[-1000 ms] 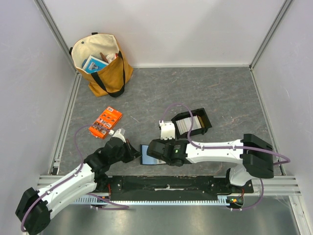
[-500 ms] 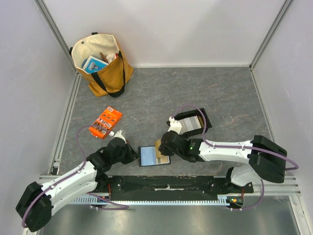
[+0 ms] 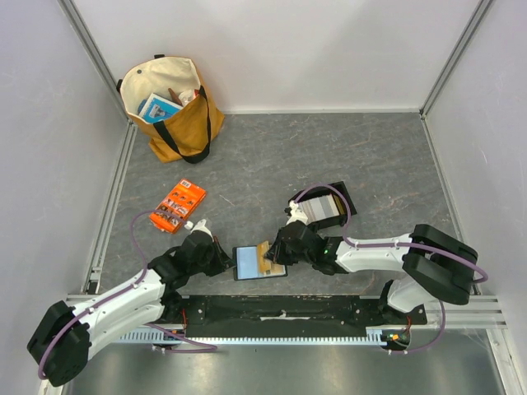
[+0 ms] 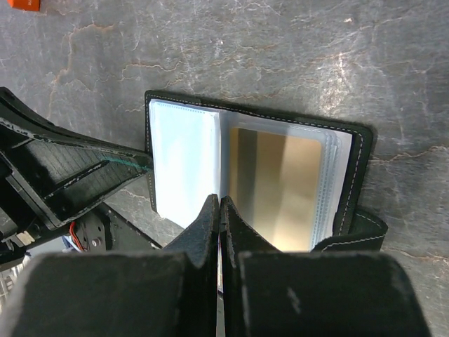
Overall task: Put the credit cards into the card holder
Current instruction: Insert the credit card into the card holder.
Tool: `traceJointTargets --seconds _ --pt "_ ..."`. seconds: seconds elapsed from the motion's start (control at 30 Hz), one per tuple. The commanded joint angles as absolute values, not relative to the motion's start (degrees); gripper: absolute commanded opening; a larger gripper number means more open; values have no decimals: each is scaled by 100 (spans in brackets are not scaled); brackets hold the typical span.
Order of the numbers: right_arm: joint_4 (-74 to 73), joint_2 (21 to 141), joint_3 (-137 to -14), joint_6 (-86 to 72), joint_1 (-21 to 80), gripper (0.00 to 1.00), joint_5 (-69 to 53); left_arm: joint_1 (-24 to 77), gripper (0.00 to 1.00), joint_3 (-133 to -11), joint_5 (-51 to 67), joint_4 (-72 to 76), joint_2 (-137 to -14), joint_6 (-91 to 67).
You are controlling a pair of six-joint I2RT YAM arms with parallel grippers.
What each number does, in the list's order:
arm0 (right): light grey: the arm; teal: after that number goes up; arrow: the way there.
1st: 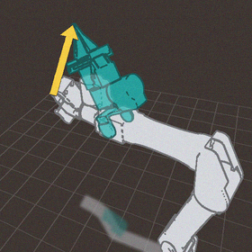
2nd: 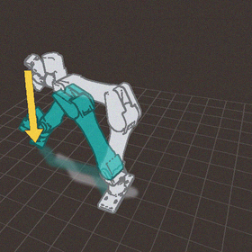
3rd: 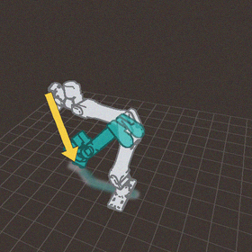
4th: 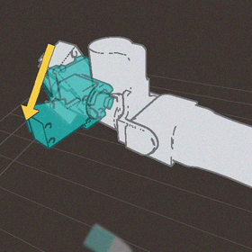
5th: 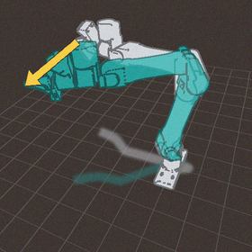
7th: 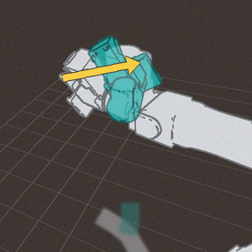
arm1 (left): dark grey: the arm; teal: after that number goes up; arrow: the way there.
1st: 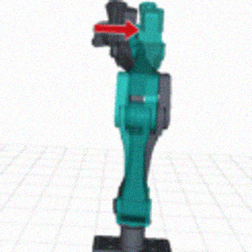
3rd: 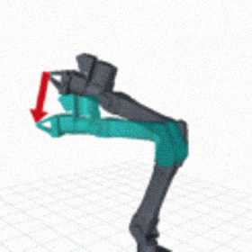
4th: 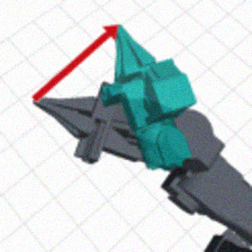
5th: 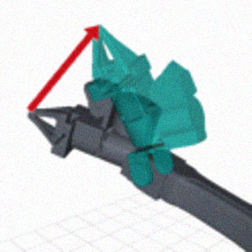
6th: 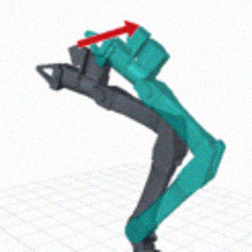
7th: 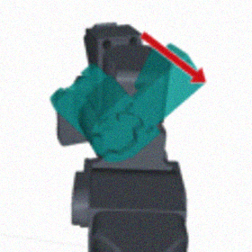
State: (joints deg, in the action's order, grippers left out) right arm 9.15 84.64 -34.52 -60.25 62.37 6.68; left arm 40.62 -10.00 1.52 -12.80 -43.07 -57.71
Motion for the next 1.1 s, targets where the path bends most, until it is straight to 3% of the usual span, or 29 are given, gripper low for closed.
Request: traceJointTargets --seconds 0.0,0.63,1.07 --pt "1573 8622 -3296 -6231 6214 0 326 4087 2 -1055 26 -1283 -4289 -5810" --pt "2074 8736 -2690 -6785 6223 0 18 4078 2 -1028 26 -1248 -4236 -5889" --pt "2321 9281 -3076 -6794 6231 0 -211 4078 2 -1020 26 -1160 -4307 -5871"
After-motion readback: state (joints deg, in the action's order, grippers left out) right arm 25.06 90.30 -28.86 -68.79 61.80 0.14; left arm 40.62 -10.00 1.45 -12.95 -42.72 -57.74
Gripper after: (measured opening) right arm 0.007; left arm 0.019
